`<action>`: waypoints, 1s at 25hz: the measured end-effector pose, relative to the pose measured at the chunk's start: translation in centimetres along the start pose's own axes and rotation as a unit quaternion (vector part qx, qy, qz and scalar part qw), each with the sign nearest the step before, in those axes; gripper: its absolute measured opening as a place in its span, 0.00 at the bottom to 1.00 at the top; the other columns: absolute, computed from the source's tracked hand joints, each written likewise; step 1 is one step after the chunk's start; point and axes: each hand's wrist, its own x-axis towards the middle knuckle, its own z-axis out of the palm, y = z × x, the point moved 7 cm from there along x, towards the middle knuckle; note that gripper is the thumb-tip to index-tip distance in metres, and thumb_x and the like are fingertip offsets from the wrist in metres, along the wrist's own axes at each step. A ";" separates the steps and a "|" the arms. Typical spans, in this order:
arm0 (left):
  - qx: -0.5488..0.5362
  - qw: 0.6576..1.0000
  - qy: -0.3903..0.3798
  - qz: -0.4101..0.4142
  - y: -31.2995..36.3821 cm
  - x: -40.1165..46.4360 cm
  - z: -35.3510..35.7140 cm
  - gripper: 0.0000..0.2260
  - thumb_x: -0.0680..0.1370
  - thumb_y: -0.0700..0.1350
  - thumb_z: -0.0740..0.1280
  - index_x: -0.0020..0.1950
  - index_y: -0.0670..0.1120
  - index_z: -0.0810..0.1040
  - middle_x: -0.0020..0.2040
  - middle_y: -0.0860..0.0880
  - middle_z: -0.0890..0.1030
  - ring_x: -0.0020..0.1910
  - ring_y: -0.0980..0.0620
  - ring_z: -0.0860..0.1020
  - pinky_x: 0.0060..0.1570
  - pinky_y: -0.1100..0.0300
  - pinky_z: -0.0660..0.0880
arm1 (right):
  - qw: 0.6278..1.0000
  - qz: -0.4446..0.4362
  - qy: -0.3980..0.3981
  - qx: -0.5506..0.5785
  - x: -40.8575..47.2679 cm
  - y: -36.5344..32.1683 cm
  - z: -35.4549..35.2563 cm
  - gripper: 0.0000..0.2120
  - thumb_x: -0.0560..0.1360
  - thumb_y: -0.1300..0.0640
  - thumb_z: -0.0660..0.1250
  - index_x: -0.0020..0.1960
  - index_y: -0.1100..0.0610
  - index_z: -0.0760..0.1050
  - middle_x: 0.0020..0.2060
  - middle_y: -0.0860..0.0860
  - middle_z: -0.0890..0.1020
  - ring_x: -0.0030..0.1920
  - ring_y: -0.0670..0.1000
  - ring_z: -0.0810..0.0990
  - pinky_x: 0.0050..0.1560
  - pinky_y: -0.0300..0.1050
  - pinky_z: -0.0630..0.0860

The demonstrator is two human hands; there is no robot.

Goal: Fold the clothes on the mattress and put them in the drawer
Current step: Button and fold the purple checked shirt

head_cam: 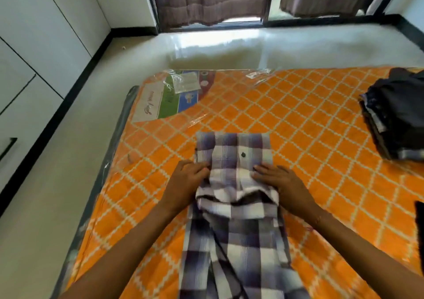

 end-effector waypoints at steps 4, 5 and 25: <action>0.079 0.996 0.015 0.036 0.2 -2.2 -1.2 0.14 0.58 0.33 0.80 0.39 0.45 0.83 0.42 0.46 0.85 0.38 0.47 0.83 0.42 0.53 0.78 | 0.997 0.074 0.019 -0.028 -1.7 1.2 -0.5 0.23 0.79 0.66 0.56 0.71 0.51 0.68 0.74 0.51 0.62 0.76 0.55 0.56 0.73 0.58 0.53; 0.073 0.997 0.037 0.014 0.2 -1.8 -1.8 0.13 0.61 0.32 0.77 0.39 0.45 0.82 0.43 0.47 0.85 0.39 0.46 0.83 0.44 0.52 0.76 | 0.991 0.086 0.098 0.023 -1.6 1.0 -2.0 0.20 0.78 0.65 0.58 0.67 0.54 0.74 0.70 0.54 0.70 0.73 0.58 0.63 0.71 0.62 0.57; -0.406 0.709 0.048 -0.574 -8.0 0.5 5.1 0.13 0.77 0.32 0.59 0.55 0.36 0.80 0.52 0.36 0.81 0.52 0.36 0.79 0.50 0.42 0.76 | 0.984 0.150 -0.044 -0.087 0.1 -3.0 5.6 0.33 0.72 0.29 0.33 0.70 0.43 0.25 0.72 0.47 0.28 0.73 0.49 0.28 0.73 0.60 0.38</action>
